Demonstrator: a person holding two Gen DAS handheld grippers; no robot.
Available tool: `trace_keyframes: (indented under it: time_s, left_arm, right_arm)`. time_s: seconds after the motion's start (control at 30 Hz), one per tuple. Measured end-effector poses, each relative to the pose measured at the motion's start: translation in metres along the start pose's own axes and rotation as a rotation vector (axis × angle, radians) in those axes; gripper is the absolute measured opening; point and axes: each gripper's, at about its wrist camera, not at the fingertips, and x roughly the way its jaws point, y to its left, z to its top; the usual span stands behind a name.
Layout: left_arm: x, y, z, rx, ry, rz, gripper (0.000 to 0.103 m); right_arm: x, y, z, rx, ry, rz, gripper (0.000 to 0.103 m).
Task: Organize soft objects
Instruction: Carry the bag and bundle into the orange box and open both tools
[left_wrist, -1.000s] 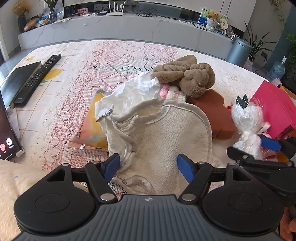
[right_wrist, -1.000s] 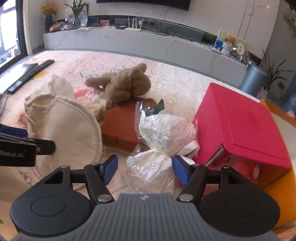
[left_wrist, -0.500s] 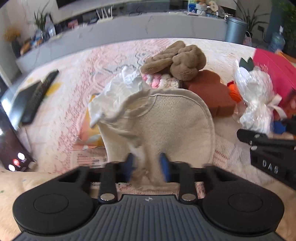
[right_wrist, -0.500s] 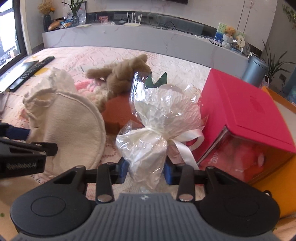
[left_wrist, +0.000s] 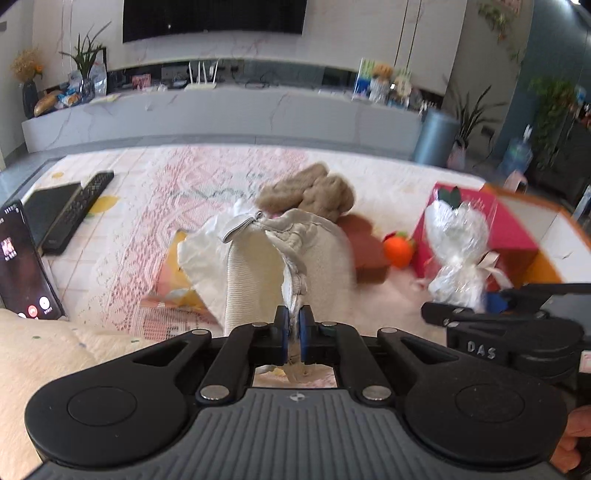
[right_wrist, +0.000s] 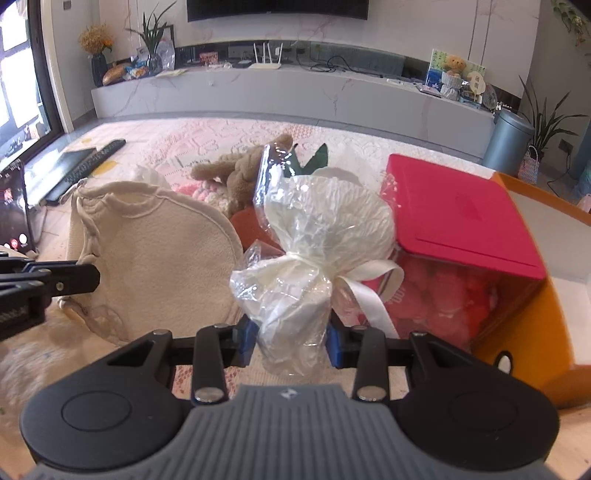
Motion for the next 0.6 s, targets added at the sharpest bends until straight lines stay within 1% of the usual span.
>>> trace_keyframes:
  time_s: [0.23,0.4,0.6]
  left_arm:
    - [-0.037,-0.024,0.010,0.046,-0.116,-0.034,0.005]
    - [-0.057,-0.040,0.014,0.076,-0.171,-0.071,0.005]
    - [-0.079,-0.066,0.027,0.132,-0.241,-0.141,0.005]
  right_arm:
    - [-0.046,-0.012,-0.004,0.049,-0.088,-0.002,0.036]
    - [-0.076,-0.021,-0.007,0.068,-0.134,-0.007,0.036]
    - [-0.109,-0.038,-0.009,0.070,-0.180,-0.026,0.036]
